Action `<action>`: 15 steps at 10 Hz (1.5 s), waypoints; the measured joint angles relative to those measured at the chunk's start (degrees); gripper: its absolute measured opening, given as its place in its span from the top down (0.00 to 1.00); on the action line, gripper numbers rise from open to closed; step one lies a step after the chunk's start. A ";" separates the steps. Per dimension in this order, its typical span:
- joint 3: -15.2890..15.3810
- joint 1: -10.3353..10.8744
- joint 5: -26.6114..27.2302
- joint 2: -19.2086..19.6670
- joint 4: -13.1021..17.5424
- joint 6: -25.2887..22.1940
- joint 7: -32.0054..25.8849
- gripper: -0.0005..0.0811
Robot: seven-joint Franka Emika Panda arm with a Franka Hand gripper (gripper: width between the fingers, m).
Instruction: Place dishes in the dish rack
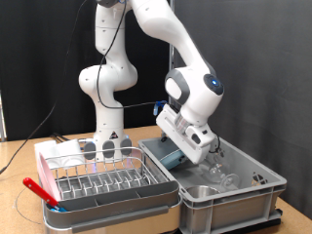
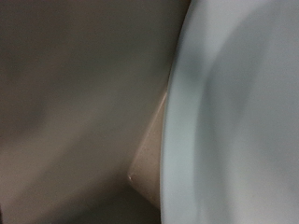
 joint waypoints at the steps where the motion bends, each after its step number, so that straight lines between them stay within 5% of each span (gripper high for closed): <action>1: 0.10 0.01 -0.01 -0.41 -0.48 0.50 0.40 0.01; 4: 0.32 0.16 0.06 -1.31 -1.64 2.51 0.83 0.01; 5: 0.35 0.16 0.10 -1.68 -1.84 2.63 0.84 0.12; 6: 0.36 0.16 0.16 -1.96 -1.98 2.86 0.85 0.12; 7: 0.35 0.13 0.26 -2.26 -2.11 3.28 0.87 0.35; 8: 0.33 0.11 0.44 -2.70 -2.20 3.74 0.88 0.35; 10: 0.19 -0.04 0.64 -3.73 -2.23 4.48 0.88 0.73; 11: 0.11 -0.13 0.65 -4.44 -2.31 4.97 0.87 0.73; 12: 0.07 -0.21 0.67 -5.25 -2.43 6.86 0.81 0.92; 15: -0.37 -0.55 0.95 -9.58 -3.12 9.10 0.02 0.94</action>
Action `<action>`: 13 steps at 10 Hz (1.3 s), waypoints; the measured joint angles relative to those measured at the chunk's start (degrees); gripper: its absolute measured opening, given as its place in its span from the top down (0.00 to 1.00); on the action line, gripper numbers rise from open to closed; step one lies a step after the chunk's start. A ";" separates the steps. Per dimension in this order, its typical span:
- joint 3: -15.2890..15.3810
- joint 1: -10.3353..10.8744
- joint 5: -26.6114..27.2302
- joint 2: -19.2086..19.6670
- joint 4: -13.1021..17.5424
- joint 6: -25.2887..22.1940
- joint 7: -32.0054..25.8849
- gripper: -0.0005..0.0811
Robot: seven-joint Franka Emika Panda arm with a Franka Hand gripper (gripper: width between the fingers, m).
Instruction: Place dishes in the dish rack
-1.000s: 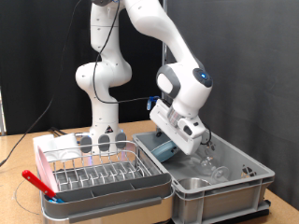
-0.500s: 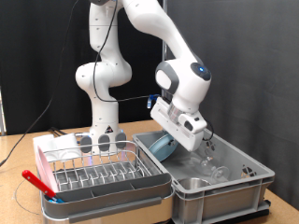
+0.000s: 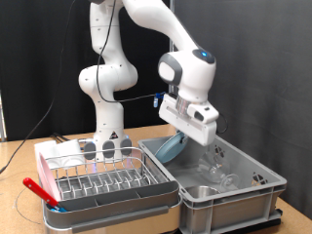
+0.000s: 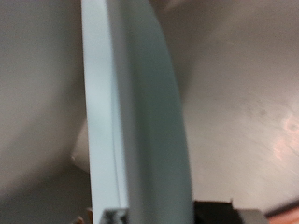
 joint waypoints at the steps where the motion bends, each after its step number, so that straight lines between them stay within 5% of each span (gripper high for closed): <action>1: -0.27 -0.40 -0.25 -2.06 -0.35 1.73 0.07 0.94; 5: -0.81 -3.21 -1.43 -10.01 -0.96 6.97 1.98 0.95; 9: -1.32 -6.23 -2.97 -16.52 0.40 6.35 2.72 0.95; 11: -1.08 -6.93 -3.47 -17.45 0.72 4.73 3.46 0.95; 13: -1.02 -6.73 1.26 -17.79 -0.86 8.85 7.24 0.95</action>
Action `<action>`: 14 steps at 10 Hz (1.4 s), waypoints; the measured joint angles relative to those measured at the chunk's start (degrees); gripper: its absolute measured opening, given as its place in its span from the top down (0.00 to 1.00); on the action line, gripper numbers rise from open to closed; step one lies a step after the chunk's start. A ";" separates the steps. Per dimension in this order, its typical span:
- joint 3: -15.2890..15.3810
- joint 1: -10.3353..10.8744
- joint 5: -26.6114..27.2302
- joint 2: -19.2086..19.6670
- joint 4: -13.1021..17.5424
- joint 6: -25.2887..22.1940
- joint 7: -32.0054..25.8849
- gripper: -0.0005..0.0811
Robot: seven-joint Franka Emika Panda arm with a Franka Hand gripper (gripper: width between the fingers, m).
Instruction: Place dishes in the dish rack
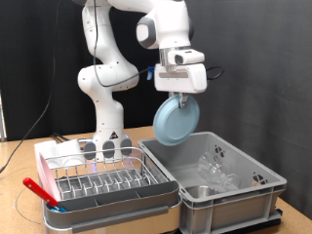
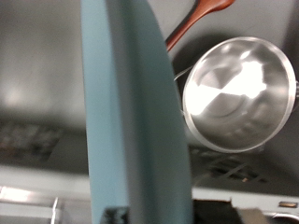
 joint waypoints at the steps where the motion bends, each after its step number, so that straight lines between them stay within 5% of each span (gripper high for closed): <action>1: 0.26 -0.03 2.77 -1.06 -1.89 3.81 4.06 0.95; 3: 2.03 -1.87 4.00 -4.79 -5.25 5.84 16.27 0.95; 5: 5.24 -6.58 3.65 -8.98 -8.70 7.27 28.08 0.95; 7: 5.15 -6.31 4.75 -8.64 -8.77 7.23 27.88 0.95; 9: 6.17 -8.16 6.67 -8.63 -9.60 8.64 39.27 0.95; 12: 8.04 -15.61 5.97 -8.52 -10.38 9.47 55.44 0.95; 14: 11.08 -22.27 2.92 -8.40 -9.17 3.70 65.57 0.95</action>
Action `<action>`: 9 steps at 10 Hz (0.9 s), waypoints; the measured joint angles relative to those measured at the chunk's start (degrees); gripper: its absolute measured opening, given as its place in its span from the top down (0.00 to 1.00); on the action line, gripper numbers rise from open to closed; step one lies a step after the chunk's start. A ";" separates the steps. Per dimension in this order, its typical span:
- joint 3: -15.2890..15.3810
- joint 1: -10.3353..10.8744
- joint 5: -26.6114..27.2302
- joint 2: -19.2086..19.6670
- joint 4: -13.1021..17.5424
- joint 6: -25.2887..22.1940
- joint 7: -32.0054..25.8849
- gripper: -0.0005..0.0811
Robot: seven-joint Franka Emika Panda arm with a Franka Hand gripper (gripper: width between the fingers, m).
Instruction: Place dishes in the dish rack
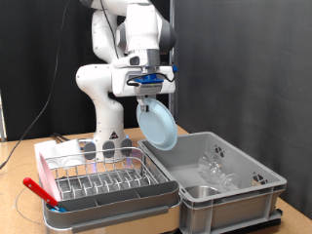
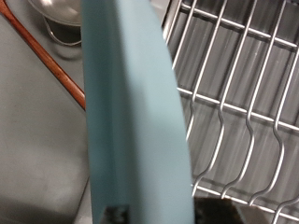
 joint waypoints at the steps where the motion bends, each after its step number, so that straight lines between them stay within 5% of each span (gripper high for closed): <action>1: -0.37 0.72 0.73 0.00 -0.21 0.71 -2.63 0.95; 2: -0.66 1.12 2.12 0.00 -0.43 0.50 -2.48 0.95; 4: -0.59 -0.15 5.38 0.09 -0.36 -2.72 6.87 0.95; 6: -0.87 -4.07 5.11 0.72 0.29 -4.66 13.11 0.95; 9: -4.24 -7.97 4.38 1.40 1.98 -4.76 9.85 0.95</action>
